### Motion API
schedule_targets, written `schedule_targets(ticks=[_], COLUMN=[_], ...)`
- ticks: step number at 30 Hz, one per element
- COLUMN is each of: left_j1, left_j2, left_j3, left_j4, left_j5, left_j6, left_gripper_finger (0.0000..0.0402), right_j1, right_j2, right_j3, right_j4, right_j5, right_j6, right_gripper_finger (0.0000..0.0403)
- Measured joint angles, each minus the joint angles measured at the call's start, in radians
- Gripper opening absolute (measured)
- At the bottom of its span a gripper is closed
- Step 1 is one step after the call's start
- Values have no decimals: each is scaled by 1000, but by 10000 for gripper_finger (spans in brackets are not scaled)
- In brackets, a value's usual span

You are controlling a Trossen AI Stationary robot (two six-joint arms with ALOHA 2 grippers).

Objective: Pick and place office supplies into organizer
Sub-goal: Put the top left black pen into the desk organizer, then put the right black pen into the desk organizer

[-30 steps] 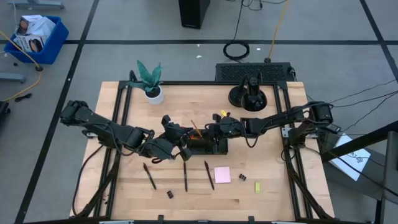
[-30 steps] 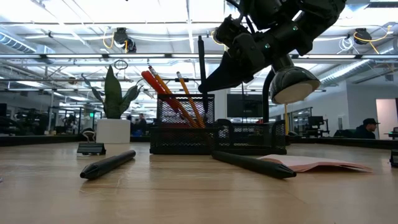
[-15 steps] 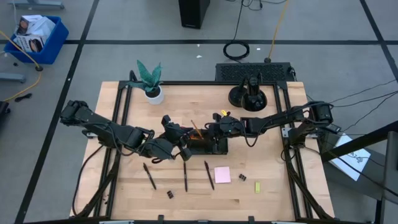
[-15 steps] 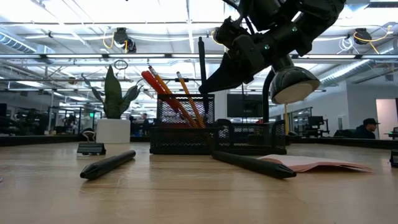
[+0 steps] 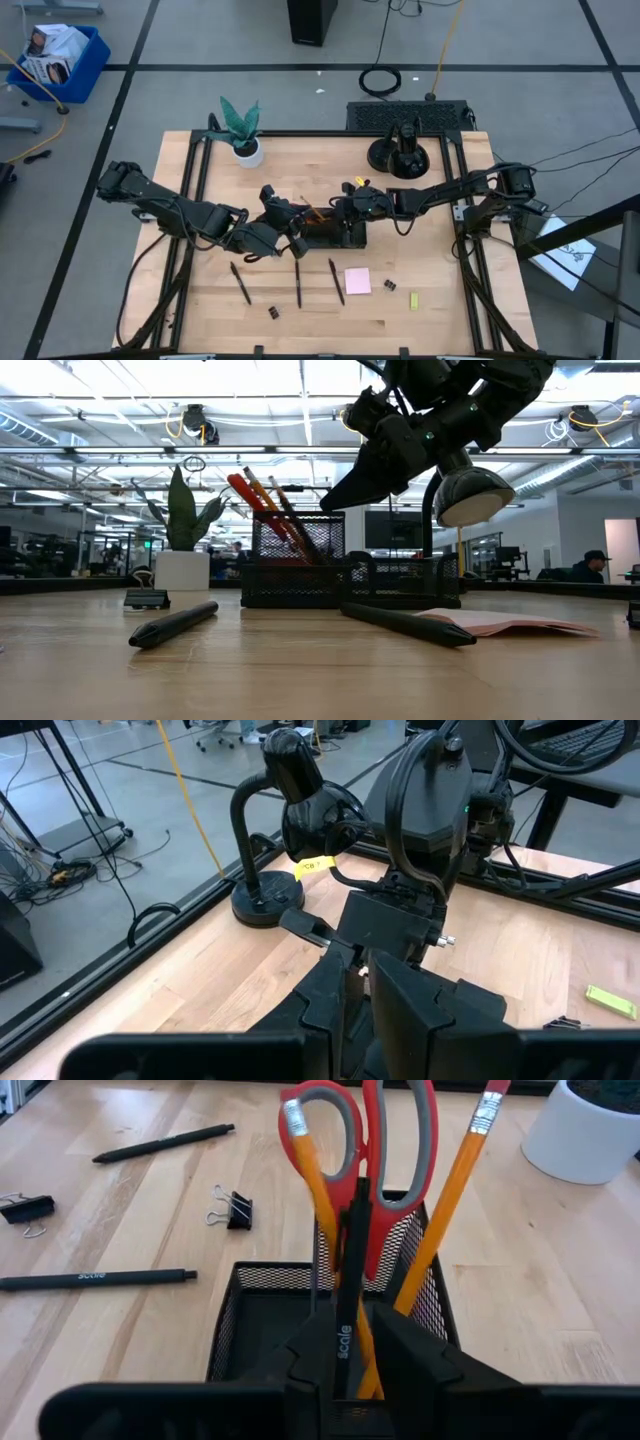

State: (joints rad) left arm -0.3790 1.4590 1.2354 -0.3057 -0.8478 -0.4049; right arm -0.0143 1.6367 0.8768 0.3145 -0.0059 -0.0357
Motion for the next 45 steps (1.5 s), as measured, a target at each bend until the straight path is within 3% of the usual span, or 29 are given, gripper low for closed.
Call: schedule_targets(ticks=[15, 25, 35, 45], left_j1=[0, 0, -5, -29], left_j2=[0, 0, 0, 0], left_j3=[0, 0, 0, 0], left_j4=[-4, -21, -80, -112], left_j5=[0, 0, 10, 13], left_j6=[3, 7, -72, -126], left_gripper_finger=[53, 53, 53, 53], right_j1=[0, 33, 135, 343], right_j2=[-6, -143, -359, -492], right_j3=[0, 0, 0, 0], right_j4=[53, 8, -220, -362], right_j5=[0, -2, 3, -1], right_j6=[-14, -38, -55, 80], right_gripper_finger=[66, 66, 66, 66])
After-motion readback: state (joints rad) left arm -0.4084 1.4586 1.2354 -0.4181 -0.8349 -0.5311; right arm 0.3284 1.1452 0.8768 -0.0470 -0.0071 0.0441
